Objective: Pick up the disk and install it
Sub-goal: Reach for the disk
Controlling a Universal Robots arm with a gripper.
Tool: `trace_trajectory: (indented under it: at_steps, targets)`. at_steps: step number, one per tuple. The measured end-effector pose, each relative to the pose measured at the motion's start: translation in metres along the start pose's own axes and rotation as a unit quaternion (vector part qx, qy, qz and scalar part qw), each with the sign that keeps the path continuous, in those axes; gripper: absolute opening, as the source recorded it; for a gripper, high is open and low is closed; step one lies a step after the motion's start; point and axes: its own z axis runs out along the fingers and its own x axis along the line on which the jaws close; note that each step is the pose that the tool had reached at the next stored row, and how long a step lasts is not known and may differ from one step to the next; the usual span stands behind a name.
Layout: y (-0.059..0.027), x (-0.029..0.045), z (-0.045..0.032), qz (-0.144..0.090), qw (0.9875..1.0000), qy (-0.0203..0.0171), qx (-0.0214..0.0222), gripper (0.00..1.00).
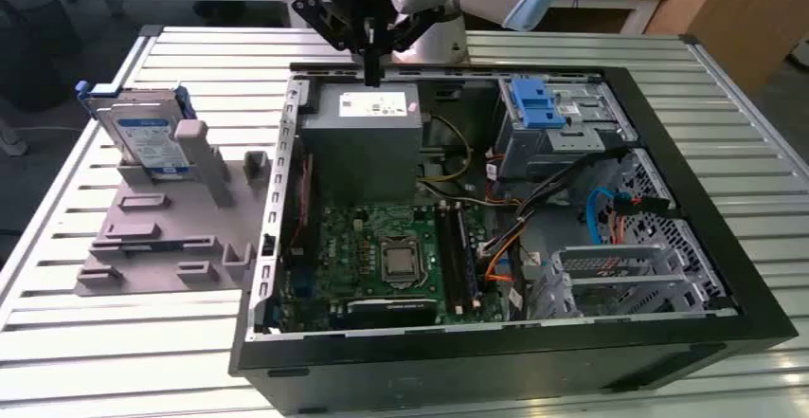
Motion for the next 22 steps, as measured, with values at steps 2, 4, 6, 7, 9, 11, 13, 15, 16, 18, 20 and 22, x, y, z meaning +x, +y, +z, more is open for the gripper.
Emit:
trace_trajectory:
  at_steps: [2,4,6,7,9,11,13,15,16,18,20,22]
  targets:
    - [0.0,0.0,0.0,0.0,1.0,0.0,0.0,0.11]
    - [0.0,0.0002,0.0,0.0,1.0,0.0,0.0,0.11]
    - [0.0,0.0006,0.0,0.0,1.0,0.0,0.0,0.11]
    - [-0.0001,0.0008,0.0,0.0,1.0,0.0,0.0,0.11]
    - [-0.0001,0.0012,0.0,0.0,1.0,0.0,0.0,0.11]
    - [-0.0001,0.0017,0.0001,0.0,1.0,0.0,0.0,0.11]
    - [-0.0002,0.0023,0.0001,0.0,1.0,0.0,0.0,0.11]
    - [-0.0002,0.0027,0.0001,0.0,1.0,0.0,0.0,0.11]
    - [-0.0002,0.0029,0.0001,0.0,1.0,0.0,0.0,0.11]
    - [-0.0003,0.0034,0.0002,0.0,1.0,0.0,0.0,0.11]
    - [-0.0003,0.004,0.0003,0.0,1.0,0.0,0.0,0.11]
    - [-0.0004,0.0044,0.0004,0.0,1.0,0.0002,0.0,0.11]
